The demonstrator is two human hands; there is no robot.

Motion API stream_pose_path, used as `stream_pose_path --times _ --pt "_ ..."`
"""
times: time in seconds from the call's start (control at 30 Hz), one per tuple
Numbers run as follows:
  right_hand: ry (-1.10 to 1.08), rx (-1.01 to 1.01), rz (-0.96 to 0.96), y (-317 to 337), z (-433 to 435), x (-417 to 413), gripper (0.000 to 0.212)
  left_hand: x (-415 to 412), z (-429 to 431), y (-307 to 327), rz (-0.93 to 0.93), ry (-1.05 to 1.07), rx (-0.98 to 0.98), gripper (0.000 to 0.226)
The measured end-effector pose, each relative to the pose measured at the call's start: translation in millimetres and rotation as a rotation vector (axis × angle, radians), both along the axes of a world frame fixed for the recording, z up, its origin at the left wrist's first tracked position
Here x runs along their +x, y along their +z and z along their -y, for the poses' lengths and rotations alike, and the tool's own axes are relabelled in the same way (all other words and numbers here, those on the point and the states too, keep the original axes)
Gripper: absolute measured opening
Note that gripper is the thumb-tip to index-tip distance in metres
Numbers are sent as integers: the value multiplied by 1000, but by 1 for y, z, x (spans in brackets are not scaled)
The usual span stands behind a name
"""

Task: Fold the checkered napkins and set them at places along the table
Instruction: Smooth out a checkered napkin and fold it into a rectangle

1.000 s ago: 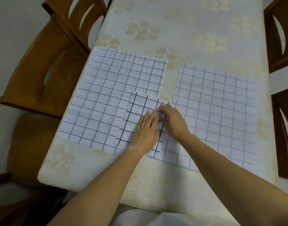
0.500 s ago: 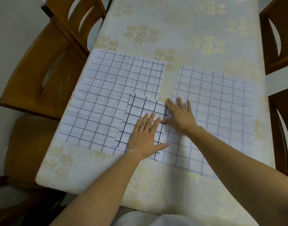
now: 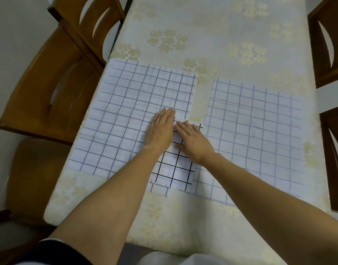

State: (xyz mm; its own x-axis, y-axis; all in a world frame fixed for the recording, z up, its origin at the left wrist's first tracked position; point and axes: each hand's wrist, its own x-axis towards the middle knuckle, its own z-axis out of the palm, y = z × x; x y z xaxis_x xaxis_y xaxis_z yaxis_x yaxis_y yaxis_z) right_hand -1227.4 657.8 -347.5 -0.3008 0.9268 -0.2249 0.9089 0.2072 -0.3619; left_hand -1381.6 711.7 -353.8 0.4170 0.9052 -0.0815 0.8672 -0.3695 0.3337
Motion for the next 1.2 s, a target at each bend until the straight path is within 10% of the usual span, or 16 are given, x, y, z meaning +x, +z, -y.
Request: stream_pose_path --times 0.53,0.67,0.73,1.2 --pt "-256 -127 250 8 12 35 117 -6 5 -8 -332 70 -105 99" --pt "-604 149 64 27 43 23 68 3 13 13 -239 -135 90 82" --pt "-770 -62 -7 30 56 17 42 13 17 23 -108 -444 122 64" --pt "-697 -255 -239 34 67 10 15 72 -5 65 -519 -925 111 22"
